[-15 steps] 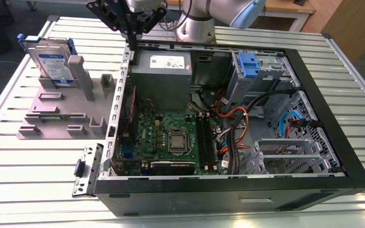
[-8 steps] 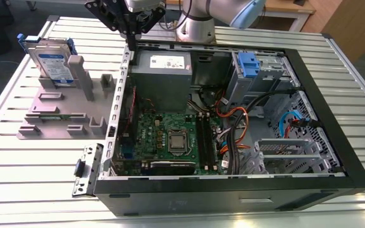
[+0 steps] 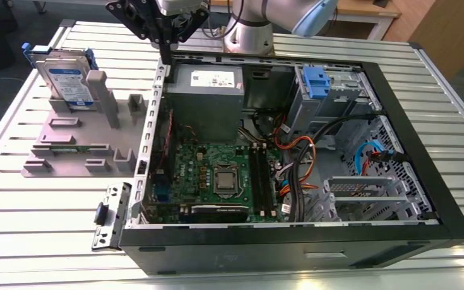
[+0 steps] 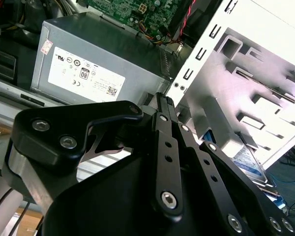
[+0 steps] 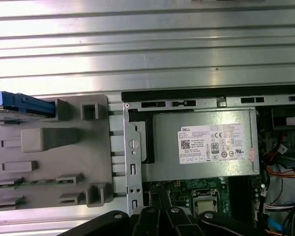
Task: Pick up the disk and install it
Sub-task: 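Reach for the disk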
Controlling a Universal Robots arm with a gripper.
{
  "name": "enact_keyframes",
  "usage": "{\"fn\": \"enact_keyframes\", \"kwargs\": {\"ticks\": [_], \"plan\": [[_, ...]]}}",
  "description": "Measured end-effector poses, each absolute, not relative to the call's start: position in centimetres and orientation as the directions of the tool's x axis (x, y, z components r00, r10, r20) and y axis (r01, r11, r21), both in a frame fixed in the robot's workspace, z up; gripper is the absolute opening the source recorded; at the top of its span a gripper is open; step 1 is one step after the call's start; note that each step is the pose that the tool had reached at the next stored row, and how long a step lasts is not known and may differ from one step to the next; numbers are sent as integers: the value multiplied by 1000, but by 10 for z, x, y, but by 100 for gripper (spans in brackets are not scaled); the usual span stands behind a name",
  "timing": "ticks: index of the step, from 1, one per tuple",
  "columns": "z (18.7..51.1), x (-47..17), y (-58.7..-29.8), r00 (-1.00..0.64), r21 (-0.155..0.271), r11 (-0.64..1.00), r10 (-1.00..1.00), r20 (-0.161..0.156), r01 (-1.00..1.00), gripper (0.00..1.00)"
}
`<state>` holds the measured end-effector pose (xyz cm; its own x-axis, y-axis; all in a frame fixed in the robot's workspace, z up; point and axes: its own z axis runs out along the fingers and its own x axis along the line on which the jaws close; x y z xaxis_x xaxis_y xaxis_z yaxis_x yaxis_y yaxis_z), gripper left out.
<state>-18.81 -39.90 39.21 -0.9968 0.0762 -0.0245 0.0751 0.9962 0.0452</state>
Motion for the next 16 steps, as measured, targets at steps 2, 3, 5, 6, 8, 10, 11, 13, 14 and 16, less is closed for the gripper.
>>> {"fn": "enact_keyframes", "kwargs": {"ticks": [2, 3, 5, 6, 8, 10, 11, 13, 14, 16], "plan": [[392, -189, -399, -997, 45, 996, 76, -24, 75, 10], [392, -189, -399, -997, 45, 996, 76, -24, 75, 10], [392, -189, -399, -997, 45, 996, 76, -24, 75, 10], [392, -190, -399, -997, 45, 996, 76, -24, 75, 10], [392, -190, -399, -997, 45, 996, 76, -24, 75, 10], [392, -191, -399, -997, 45, 996, 76, -24, 75, 10], [392, -191, -399, -997, 45, 996, 76, -24, 75, 10], [392, -192, -399, -997, 45, 996, 76, -24, 75, 10], [392, -192, -399, -997, 45, 996, 76, -24, 75, 10], [392, -193, -399, -997, 45, 996, 76, -24, 75, 10]]}}
